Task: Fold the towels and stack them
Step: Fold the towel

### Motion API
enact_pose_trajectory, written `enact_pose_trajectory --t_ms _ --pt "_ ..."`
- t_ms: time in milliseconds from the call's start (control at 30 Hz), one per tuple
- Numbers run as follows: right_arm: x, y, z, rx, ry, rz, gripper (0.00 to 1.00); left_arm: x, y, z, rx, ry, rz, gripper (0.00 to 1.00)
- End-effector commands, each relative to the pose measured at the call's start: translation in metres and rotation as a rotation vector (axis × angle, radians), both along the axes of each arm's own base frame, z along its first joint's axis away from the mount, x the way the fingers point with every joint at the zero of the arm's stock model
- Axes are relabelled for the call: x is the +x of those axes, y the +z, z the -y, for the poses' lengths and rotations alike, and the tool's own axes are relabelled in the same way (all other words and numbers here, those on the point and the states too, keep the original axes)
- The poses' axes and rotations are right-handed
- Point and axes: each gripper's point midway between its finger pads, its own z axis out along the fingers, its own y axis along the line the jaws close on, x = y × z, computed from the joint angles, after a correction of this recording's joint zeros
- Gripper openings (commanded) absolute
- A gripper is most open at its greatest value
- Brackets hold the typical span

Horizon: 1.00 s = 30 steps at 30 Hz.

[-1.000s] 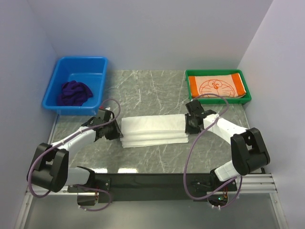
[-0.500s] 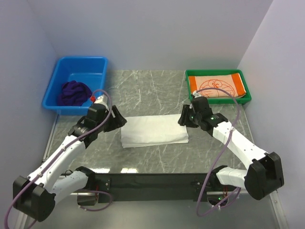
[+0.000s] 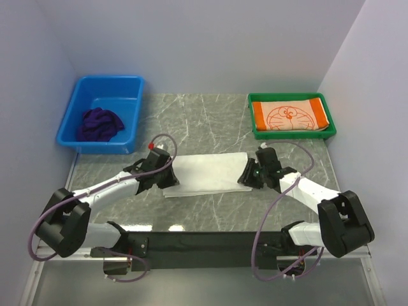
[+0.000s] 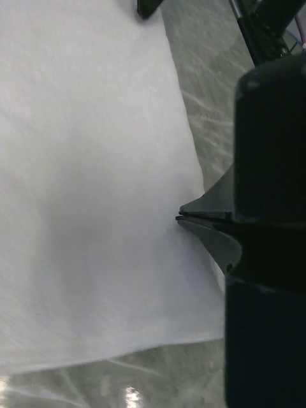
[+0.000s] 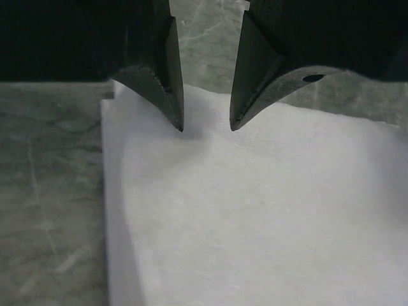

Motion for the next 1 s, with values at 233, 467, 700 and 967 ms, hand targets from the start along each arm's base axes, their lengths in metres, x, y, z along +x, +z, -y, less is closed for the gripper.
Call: enact_pose_trajectory --t_ms 233,467,700,967 --pt "-0.004 -0.022 0.031 0.115 -0.200 -0.038 0.41 -0.037 -0.047 -0.034 0.025 0.133 -0.093 0.01" --pt "0.008 0.011 0.034 0.122 -0.172 0.080 0.41 -0.033 -0.028 -0.049 0.071 0.184 -0.056 0.04" --pt "0.052 0.074 0.009 0.228 -0.074 0.285 0.41 0.000 0.031 -0.035 -0.032 0.211 0.110 0.42" --pt "0.116 0.081 0.001 0.230 -0.115 0.341 0.41 0.022 0.012 -0.029 0.015 0.219 0.069 0.26"
